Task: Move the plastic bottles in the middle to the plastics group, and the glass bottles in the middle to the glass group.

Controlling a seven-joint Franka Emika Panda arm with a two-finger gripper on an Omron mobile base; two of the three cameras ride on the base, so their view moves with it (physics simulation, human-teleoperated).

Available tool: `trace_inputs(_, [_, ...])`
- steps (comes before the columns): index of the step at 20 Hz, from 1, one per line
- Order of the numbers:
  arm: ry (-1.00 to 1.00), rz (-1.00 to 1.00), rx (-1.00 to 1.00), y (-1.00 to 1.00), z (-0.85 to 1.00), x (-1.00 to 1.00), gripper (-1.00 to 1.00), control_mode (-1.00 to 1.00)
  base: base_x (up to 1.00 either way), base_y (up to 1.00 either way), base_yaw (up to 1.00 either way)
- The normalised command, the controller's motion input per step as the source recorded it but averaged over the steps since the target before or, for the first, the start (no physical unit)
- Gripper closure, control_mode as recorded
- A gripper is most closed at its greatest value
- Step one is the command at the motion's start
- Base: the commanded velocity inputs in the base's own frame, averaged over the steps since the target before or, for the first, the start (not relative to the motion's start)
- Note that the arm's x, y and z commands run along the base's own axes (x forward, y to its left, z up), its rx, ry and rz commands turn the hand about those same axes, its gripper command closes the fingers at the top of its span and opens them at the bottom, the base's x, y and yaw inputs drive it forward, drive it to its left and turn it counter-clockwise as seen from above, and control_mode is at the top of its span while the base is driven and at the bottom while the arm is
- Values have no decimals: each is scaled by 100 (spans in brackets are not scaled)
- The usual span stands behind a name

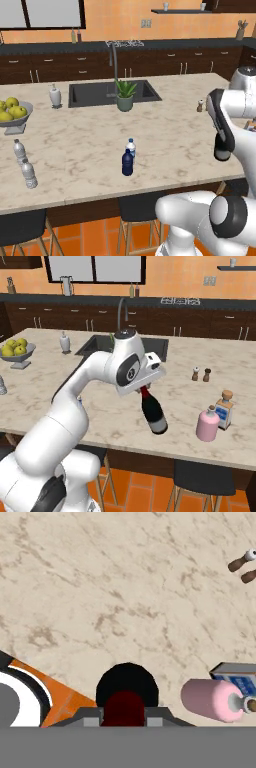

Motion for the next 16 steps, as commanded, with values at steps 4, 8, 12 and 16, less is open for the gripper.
trace_inputs(4, [-8, 0, 0, -78, 7, 18, 100, -100, 0, 0, 0])
trace_inputs(8, [0, 0, 0, -63, 0, 39, 100, -100, 0, 0, 0])
trace_inputs(12, [0, 1, 0, -22, -18, 60, 100, -100, 0, 0, 0])
trace_inputs(16, [10, 2, 6, -17, -36, 49, 100, -100, 0, 0, 0])
